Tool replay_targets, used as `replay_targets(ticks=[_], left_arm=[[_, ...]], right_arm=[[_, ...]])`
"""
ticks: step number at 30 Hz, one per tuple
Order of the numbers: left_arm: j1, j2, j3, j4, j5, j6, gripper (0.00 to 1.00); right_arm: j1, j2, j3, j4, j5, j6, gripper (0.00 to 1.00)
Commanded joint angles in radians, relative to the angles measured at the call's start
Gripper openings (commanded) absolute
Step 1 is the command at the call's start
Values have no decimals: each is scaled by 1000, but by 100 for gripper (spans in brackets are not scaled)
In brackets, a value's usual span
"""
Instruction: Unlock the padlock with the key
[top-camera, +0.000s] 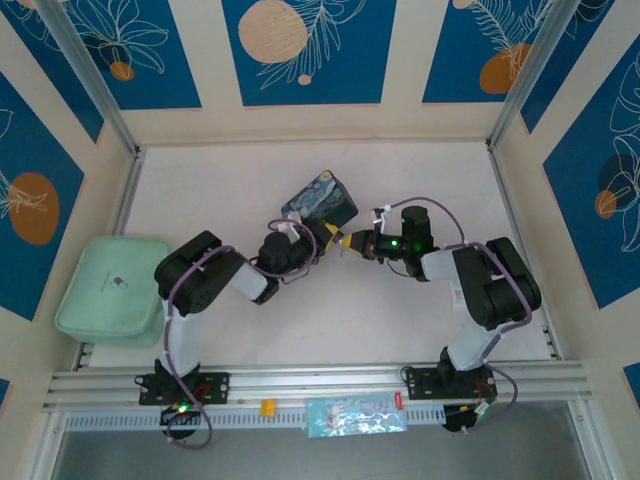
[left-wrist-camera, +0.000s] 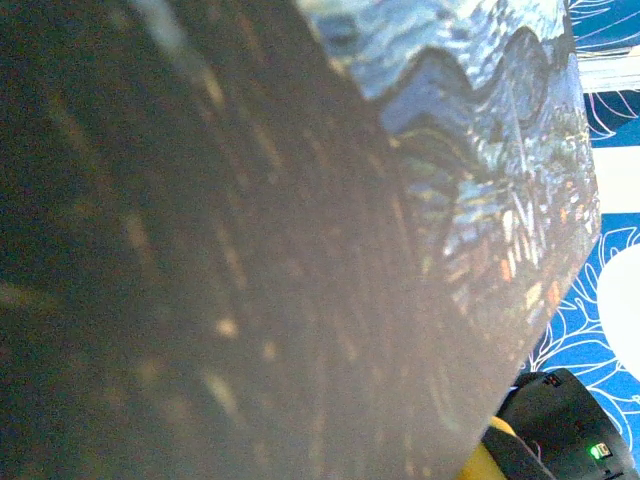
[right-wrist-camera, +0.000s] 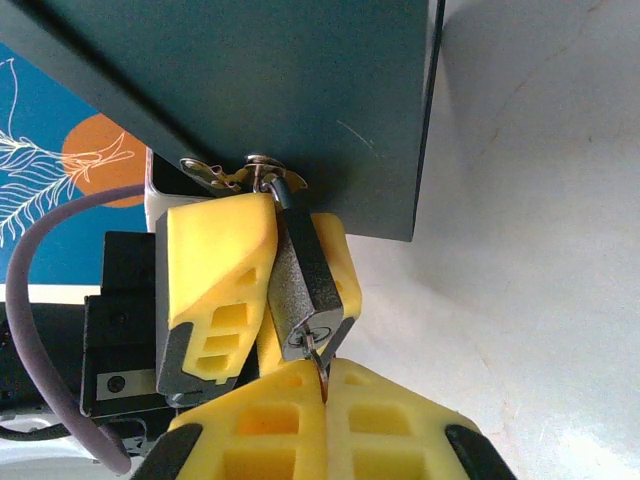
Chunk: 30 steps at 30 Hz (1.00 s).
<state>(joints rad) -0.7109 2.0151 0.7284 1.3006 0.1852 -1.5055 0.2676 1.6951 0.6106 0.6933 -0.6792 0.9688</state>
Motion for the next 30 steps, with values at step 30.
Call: replay_targets(ticks=[30], left_arm=[[-28,-20,65,108,190,60,0]], right_arm=[[-20,267,54,708,-123,957,0]])
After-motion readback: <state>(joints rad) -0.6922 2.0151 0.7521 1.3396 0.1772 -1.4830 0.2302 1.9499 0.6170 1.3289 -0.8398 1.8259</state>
